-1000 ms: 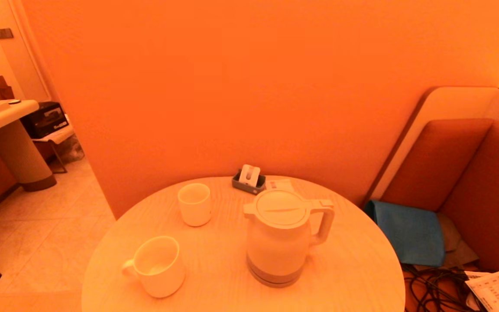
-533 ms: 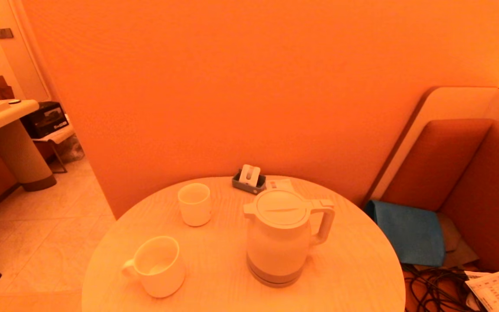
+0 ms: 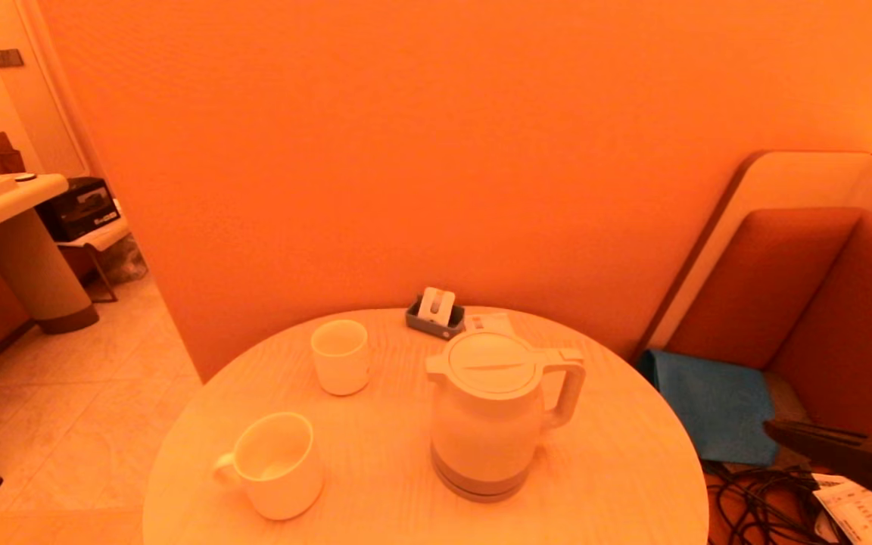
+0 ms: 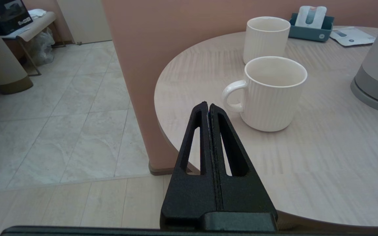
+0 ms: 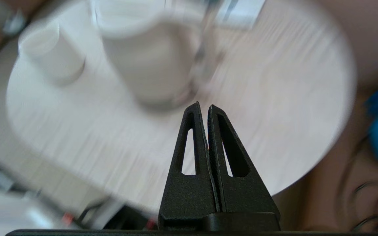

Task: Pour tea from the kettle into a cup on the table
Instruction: Pick up the kettle

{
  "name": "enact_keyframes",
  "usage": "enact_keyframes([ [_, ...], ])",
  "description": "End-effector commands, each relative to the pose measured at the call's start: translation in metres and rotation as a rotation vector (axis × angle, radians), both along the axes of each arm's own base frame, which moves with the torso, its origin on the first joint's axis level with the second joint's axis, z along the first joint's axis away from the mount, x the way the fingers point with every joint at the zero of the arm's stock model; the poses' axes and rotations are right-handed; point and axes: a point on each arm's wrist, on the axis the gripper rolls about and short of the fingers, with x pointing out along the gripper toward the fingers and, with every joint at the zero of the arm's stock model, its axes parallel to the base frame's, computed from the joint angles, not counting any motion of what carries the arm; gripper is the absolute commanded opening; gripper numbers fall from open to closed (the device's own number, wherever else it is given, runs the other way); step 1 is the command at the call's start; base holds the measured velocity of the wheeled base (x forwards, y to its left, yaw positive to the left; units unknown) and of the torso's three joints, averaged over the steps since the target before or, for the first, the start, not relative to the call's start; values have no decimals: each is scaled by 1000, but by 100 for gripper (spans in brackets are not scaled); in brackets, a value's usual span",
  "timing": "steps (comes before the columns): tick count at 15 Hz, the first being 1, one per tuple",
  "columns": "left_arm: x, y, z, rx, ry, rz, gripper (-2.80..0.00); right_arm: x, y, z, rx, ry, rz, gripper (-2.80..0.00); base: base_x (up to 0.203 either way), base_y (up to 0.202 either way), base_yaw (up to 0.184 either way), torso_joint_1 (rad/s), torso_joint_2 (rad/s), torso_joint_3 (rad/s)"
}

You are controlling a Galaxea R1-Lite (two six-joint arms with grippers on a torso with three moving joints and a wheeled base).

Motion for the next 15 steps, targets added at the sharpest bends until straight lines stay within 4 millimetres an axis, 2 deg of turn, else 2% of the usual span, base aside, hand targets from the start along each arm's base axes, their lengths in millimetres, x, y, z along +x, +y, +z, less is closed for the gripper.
enact_keyframes([
  [1, 0, 0, 0, -1, 0, 0, -280, 21, 6, -22, -7, 150, 41, -280, 0, 0, 0, 0, 0, 0],
  [4, 0, 0, 0, -1, 0, 1, -280, 44, 15, -46, -19, 276, 90, -280, 0, 0, 0, 0, 0, 0],
  [7, 0, 0, 0, -1, 0, 0, -280, 70, 24, -65, -34, 259, 97, -280, 0, 0, 0, 0, 0, 0],
  [11, 0, 0, 0, -1, 0, 1, -280, 95, 48, -91, -90, 168, 38, -280, 0, 0, 0, 0, 0, 0],
  [13, 0, 0, 0, -1, 0, 1, -280, 104, 66, -95, -75, 69, -25, -280, 0, 0, 0, 0, 0, 0],
  [15, 0, 0, 0, -2, 0, 1, -280, 97, 77, -89, -57, 35, -38, -280, 0, 0, 0, 0, 0, 0],
])
